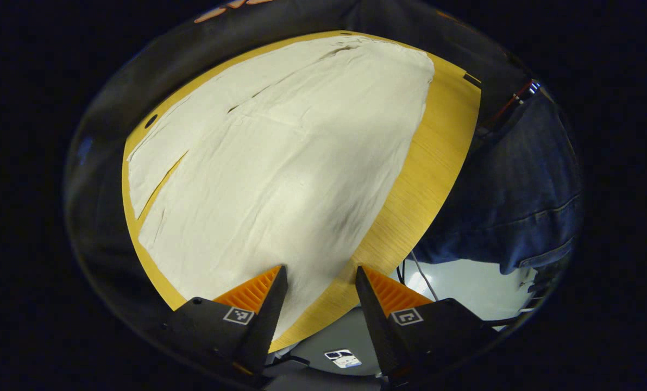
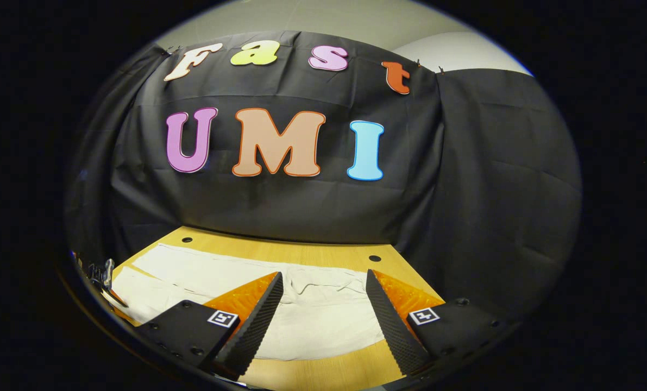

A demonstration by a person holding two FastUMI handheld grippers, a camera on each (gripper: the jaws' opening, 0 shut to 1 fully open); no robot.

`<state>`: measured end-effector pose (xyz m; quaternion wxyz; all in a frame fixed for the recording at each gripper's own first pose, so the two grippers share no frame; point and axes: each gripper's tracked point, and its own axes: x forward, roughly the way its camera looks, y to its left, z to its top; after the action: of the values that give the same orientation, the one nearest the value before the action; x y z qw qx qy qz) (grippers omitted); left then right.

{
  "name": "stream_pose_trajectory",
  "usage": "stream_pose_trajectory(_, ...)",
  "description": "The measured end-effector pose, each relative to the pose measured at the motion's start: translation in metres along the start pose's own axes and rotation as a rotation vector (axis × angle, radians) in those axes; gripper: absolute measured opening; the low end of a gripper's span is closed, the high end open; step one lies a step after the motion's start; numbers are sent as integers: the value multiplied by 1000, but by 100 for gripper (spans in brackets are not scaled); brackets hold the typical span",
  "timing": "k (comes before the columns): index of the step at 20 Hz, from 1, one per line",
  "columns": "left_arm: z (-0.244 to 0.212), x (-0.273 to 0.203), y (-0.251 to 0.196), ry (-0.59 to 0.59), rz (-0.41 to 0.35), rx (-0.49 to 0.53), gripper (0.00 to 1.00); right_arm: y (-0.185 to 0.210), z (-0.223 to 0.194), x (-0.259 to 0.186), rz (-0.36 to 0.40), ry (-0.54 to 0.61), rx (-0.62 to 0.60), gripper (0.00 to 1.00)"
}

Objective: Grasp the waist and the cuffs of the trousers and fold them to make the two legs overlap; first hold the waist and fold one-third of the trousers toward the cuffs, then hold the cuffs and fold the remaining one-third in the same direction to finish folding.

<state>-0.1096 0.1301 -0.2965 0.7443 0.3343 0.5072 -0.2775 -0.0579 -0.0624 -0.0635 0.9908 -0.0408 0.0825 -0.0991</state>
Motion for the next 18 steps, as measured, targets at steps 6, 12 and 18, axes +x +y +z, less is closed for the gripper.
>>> stream_pose_trajectory(6,-1,7,-1,72,-23,12,65,-8,-6,7,7,10,2,98)
stream_pose_trajectory(12,3,9,7,143,12,-8,4,-15,-23,21,69,53,-54,98)
stream_pose_trajectory(18,4,11,9,166,21,-9,0,-15,-57,36,219,126,-221,97)
